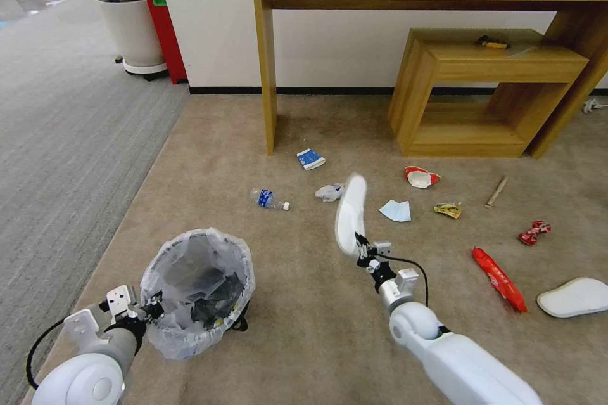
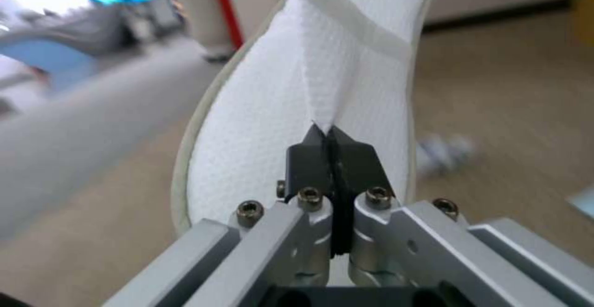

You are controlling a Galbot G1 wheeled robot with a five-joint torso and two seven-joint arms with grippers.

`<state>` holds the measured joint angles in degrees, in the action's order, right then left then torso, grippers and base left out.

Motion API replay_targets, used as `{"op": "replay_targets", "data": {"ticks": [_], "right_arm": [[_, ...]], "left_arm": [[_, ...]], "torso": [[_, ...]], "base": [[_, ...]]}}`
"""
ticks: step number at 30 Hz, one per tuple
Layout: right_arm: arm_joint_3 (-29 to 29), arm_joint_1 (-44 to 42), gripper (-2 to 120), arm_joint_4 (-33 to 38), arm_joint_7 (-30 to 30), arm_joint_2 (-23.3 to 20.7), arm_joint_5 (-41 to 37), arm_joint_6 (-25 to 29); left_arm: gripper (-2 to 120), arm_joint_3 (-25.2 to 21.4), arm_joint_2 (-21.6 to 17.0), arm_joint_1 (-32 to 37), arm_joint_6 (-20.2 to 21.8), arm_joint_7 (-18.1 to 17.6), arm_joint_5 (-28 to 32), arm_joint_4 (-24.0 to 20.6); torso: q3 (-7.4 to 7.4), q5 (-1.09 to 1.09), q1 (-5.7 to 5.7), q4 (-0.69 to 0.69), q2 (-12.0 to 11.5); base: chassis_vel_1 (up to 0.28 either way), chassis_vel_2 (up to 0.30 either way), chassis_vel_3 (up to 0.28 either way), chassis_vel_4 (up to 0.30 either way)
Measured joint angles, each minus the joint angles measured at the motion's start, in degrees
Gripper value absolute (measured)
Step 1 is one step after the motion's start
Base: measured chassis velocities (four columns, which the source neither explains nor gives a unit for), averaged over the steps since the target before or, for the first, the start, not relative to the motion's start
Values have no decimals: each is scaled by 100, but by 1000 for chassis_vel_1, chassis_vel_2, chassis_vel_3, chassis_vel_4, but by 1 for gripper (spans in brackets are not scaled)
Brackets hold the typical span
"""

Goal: Pick up the trash bin and place the garbage on the floor into it.

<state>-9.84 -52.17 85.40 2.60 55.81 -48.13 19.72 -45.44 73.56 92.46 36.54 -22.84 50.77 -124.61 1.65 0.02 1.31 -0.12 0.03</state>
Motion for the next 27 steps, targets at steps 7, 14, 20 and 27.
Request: {"op": "replay_targets", "data": {"ticks": [7,14,20,27], "right_arm": [[-406,686,0,992,-715,-467,-745,161],[-758,1343,0,1301,-1255,-602,-1257,279],[-1046,1679,0,1605,-1351,-659,-1429,275],[-1631,2239,0,1986,-1310,-709,-1640,203]], "left_arm": [[0,-12,73,72,3,3,-3,-169],[0,-42,100,138,17,4,-8,-290],[0,-59,105,169,26,3,-21,-318],[0,-57,92,184,35,-6,-44,-322]], "torso": [[0,0,0,1,0],[0,0,0,1,0],[0,0,0,1,0],[0,-1,0,1,0]], "base": [[0,0,0,0],[0,0,0,0],[0,0,0,0],[0,0,0,0]]}}
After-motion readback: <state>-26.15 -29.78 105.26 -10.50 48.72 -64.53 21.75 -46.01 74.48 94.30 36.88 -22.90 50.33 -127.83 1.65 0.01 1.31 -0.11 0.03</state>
